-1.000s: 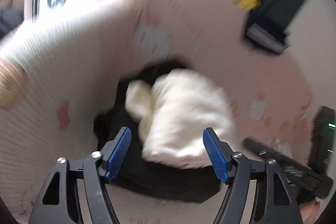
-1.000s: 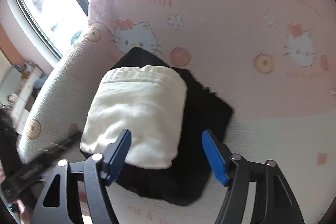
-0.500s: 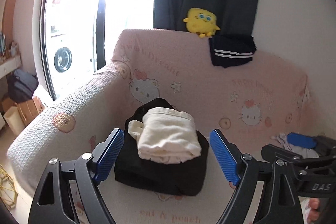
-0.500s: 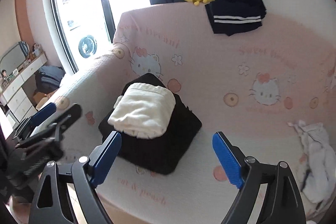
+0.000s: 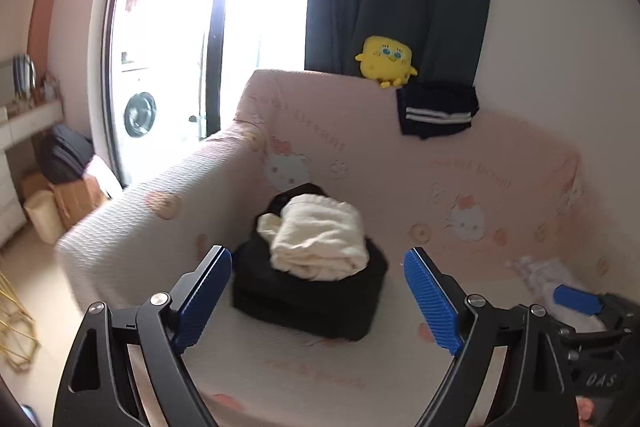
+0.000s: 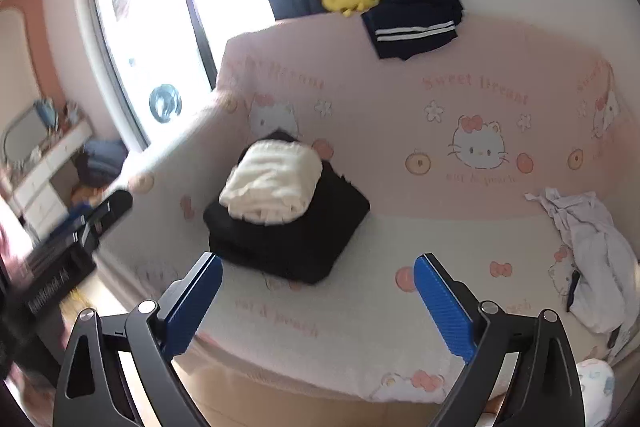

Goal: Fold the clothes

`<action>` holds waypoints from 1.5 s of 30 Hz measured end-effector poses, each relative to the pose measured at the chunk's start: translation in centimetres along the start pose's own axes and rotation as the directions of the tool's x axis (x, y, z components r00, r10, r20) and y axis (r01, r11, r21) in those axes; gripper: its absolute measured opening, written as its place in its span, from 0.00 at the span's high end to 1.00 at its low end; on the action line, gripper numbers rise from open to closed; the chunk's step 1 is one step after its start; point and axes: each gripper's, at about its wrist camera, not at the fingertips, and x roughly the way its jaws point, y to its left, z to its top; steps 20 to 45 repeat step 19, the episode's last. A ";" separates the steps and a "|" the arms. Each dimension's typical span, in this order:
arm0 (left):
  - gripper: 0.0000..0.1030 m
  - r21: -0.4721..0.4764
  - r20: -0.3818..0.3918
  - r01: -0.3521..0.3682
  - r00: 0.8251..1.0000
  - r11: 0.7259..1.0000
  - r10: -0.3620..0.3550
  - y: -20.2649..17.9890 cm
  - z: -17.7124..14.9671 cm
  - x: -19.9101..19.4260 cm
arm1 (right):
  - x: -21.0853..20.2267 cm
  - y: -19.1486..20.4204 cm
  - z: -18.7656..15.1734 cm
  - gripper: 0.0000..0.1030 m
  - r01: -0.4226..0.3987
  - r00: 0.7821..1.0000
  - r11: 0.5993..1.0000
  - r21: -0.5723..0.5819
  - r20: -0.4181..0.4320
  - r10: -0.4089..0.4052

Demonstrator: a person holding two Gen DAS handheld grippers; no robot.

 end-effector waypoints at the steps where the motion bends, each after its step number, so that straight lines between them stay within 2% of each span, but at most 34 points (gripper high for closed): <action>1: 0.14 0.022 -0.012 -0.013 1.000 1.000 0.014 -0.2 -0.4 -0.2 | 0.0 0.3 -0.5 0.06 -0.003 1.000 1.000 -0.023 -0.009 0.002; 4: 0.14 0.076 -0.079 -0.029 0.996 0.997 0.035 -0.7 -1.7 -0.2 | -0.3 1.0 -1.1 0.06 -0.010 1.000 0.997 -0.070 -0.016 0.009; 8: 0.14 0.076 -0.150 0.012 0.989 0.997 0.000 -0.5 -3.2 -0.3 | -0.9 1.1 -1.2 0.06 -0.013 1.000 0.997 -0.076 -0.013 0.012; 14: 0.14 0.082 -0.157 0.015 0.988 0.997 -0.001 -0.6 -3.2 -1.2 | -1.8 1.3 -1.3 0.06 -0.016 1.000 0.996 -0.086 -0.010 0.015; 19: 0.14 0.081 -0.149 0.061 0.988 0.995 -0.048 -1.1 -3.1 -1.6 | -2.5 1.3 -1.3 0.06 -0.025 1.000 0.996 -0.083 -0.006 0.025; 45: 0.14 0.081 -0.149 0.061 0.988 0.995 -0.048 -1.1 -3.1 -1.6 | -2.5 1.3 -1.3 0.06 -0.025 1.000 0.996 -0.083 -0.006 0.025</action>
